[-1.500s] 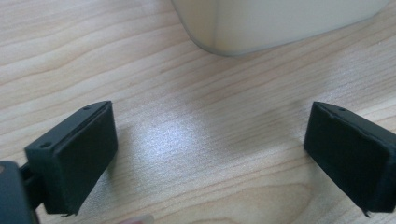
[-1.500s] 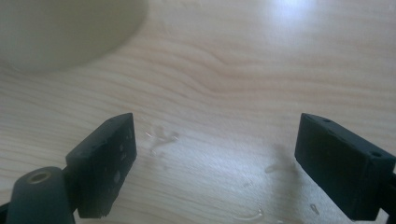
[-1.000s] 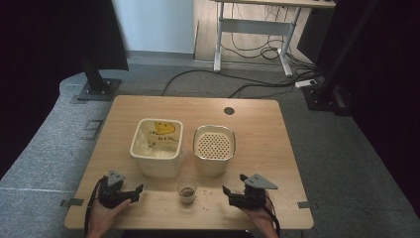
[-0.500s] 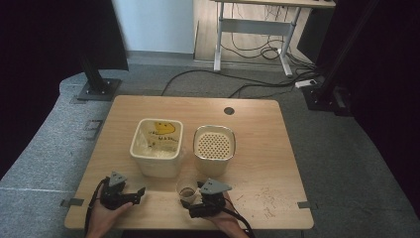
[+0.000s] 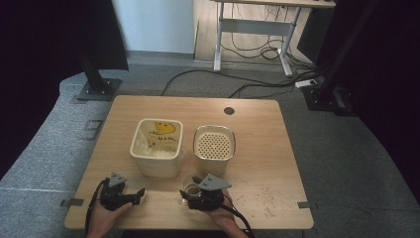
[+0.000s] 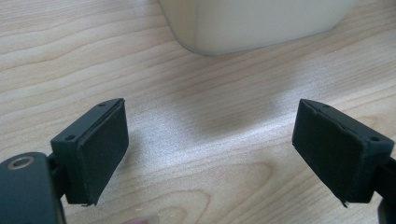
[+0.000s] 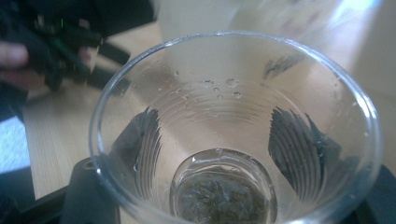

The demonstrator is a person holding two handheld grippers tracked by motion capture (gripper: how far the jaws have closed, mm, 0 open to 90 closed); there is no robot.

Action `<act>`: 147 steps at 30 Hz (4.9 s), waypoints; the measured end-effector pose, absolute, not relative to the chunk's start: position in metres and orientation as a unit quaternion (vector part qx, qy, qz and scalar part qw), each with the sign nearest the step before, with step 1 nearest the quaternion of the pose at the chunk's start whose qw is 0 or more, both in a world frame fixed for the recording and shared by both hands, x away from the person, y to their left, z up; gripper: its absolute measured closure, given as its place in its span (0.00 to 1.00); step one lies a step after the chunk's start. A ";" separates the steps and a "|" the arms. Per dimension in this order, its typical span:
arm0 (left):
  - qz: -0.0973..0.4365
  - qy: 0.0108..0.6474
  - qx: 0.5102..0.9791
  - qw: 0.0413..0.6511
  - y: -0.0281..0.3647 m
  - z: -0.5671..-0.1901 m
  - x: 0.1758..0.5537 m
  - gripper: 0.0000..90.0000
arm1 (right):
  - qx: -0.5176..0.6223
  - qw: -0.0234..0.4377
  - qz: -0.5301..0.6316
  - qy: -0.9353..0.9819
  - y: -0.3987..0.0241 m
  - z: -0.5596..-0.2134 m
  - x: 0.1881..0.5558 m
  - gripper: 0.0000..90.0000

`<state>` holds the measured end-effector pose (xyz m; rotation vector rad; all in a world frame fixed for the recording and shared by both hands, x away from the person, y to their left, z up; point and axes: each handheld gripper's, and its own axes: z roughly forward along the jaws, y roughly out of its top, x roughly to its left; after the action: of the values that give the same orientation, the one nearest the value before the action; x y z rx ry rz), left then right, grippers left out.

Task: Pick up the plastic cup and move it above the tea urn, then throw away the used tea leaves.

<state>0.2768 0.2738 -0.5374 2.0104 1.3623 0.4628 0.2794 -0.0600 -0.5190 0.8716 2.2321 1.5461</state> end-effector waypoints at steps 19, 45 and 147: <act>0.157 0.525 0.771 0.326 0.275 -0.541 0.279 0.12 | 0.369 0.244 0.581 0.683 -0.168 -0.419 0.305 0.40; 0.154 0.522 0.773 0.327 0.276 -0.541 0.280 0.12 | 0.379 0.301 0.521 0.703 -0.155 -0.393 0.377 0.40; 0.152 0.519 0.778 0.320 0.279 -0.540 0.280 0.13 | -0.305 0.716 -0.197 0.596 -0.060 -0.442 0.390 0.44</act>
<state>0.2796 0.2791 -0.5400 2.0449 1.3638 0.4006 0.3902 -0.0604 -0.4421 -0.6761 1.3202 -0.4362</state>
